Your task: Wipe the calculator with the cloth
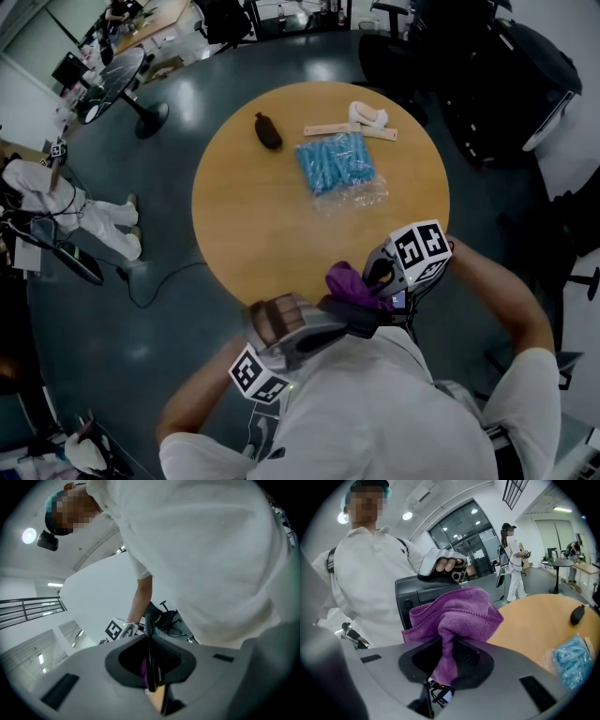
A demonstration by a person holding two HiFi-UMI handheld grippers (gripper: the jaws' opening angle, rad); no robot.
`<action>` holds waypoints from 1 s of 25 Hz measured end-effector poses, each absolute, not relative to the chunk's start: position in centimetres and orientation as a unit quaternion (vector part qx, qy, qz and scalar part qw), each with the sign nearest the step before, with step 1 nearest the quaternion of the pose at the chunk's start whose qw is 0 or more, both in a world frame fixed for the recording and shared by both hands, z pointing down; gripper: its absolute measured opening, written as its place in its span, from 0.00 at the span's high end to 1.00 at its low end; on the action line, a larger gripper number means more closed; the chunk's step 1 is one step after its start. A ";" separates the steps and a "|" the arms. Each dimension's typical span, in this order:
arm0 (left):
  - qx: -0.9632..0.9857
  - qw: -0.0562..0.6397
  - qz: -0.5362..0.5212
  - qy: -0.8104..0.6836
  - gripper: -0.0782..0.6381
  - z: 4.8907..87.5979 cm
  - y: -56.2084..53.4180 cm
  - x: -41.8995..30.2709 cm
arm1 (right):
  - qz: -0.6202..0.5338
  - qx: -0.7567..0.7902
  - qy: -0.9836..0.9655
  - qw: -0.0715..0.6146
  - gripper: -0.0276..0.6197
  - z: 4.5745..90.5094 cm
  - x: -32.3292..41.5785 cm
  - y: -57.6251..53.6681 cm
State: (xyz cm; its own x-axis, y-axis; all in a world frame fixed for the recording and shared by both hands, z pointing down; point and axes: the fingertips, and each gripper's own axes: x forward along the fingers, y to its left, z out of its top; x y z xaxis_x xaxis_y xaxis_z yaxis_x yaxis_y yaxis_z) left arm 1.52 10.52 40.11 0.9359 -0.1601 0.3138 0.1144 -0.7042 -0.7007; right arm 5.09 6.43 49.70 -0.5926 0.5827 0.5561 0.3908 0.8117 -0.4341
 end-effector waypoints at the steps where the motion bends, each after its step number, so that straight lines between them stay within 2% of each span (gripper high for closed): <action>1: -0.907 0.380 -0.178 0.014 0.83 40.0 10.5 1.4 | 0.137 -0.275 -0.882 0.357 0.85 49.9 5.1 6.5; 13: -0.925 0.339 -0.169 0.018 0.83 39.7 10.2 1.0 | 0.129 -0.274 -0.866 0.398 0.85 53.0 6.1 7.4; 17: -0.920 0.348 -0.180 0.013 0.83 40.2 10.2 1.0 | 0.094 -0.241 -0.871 0.418 0.85 52.7 7.8 5.6; 21: -0.917 0.350 -0.191 0.013 0.83 41.2 9.9 0.8 | 0.078 -0.190 -0.915 0.346 0.85 46.2 7.8 2.5; 25: -0.919 0.344 -0.189 0.022 0.83 41.5 9.1 1.1 | 0.075 -0.213 -0.941 0.253 0.85 41.0 6.5 2.9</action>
State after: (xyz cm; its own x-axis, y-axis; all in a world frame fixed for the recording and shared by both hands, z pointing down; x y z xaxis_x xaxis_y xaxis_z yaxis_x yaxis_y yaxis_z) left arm 1.09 9.11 41.52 0.9275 -0.1706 0.3327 0.0896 -0.7625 -0.6407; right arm 6.48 2.94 40.98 -0.7812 0.4382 0.4447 0.3623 0.8983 -0.2486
